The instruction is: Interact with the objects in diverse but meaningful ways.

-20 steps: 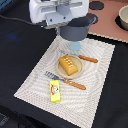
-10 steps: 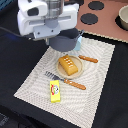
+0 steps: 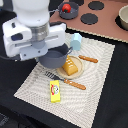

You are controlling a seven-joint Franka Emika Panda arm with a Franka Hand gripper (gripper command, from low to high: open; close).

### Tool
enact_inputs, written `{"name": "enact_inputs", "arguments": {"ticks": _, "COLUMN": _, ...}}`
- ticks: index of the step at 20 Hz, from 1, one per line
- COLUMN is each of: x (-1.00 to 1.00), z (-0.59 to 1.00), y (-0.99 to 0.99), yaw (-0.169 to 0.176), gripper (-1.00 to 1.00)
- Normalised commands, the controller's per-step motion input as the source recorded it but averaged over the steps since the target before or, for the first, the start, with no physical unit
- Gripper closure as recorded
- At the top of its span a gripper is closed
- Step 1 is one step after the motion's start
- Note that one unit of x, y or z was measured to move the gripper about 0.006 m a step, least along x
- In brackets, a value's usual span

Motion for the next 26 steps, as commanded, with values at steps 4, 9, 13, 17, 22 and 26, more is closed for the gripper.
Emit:
{"name": "enact_inputs", "arguments": {"ticks": 4, "x": -0.17, "z": 0.10, "y": -0.61, "yaw": 0.000, "gripper": 1.00}}
{"name": "enact_inputs", "arguments": {"ticks": 9, "x": -0.23, "z": 0.08, "y": -0.56, "yaw": -0.003, "gripper": 1.00}}
{"name": "enact_inputs", "arguments": {"ticks": 13, "x": -0.24, "z": 0.05, "y": -0.53, "yaw": -0.002, "gripper": 1.00}}
{"name": "enact_inputs", "arguments": {"ticks": 17, "x": -0.28, "z": 0.02, "y": -0.53, "yaw": -0.005, "gripper": 1.00}}
{"name": "enact_inputs", "arguments": {"ticks": 22, "x": -0.45, "z": 0.00, "y": -0.36, "yaw": -0.011, "gripper": 1.00}}
{"name": "enact_inputs", "arguments": {"ticks": 26, "x": -0.63, "z": 0.00, "y": -0.10, "yaw": -0.010, "gripper": 1.00}}
